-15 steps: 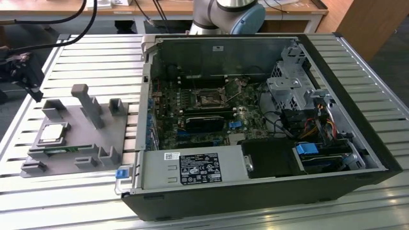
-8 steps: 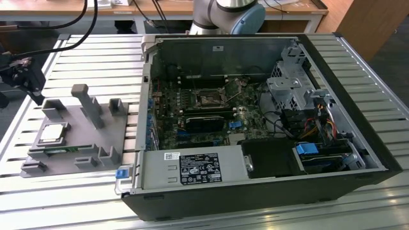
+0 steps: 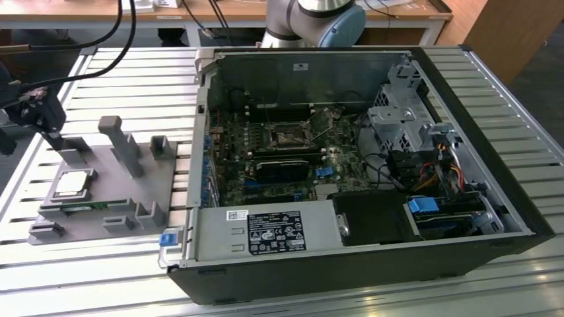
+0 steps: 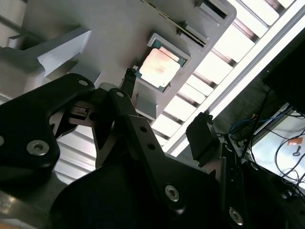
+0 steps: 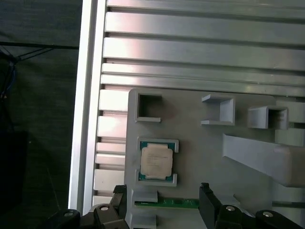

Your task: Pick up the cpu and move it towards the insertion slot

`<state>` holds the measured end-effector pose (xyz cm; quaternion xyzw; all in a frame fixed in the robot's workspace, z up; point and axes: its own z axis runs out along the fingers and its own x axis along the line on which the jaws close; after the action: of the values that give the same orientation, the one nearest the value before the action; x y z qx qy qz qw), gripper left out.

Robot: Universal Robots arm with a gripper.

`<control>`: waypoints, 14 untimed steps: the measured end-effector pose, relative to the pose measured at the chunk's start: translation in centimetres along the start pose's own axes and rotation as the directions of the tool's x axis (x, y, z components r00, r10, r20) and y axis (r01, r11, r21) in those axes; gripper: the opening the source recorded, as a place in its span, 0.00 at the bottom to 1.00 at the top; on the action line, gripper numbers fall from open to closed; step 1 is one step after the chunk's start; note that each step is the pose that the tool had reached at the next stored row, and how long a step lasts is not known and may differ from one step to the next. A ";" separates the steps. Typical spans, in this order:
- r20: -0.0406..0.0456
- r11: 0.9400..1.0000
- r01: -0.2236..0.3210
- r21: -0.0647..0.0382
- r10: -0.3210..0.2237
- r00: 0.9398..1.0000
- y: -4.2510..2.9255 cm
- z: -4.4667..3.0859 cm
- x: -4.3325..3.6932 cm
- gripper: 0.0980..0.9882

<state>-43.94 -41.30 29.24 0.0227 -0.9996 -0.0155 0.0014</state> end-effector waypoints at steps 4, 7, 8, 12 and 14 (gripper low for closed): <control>0.000 1.000 0.002 0.000 -0.002 1.000 -0.03 0.53 0.02 0.68; 0.000 1.000 0.005 0.000 -0.005 1.000 -0.07 0.89 0.07 0.68; 0.000 1.000 0.006 0.000 -0.006 1.000 -0.09 0.99 0.11 0.68; 0.000 1.000 0.008 0.000 -0.008 1.000 -0.13 1.38 0.14 0.68; 0.000 1.000 0.009 0.000 -0.009 1.000 -0.16 1.57 0.14 0.68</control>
<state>-44.08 -41.42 27.67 0.0271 -0.9995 -0.0155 0.0014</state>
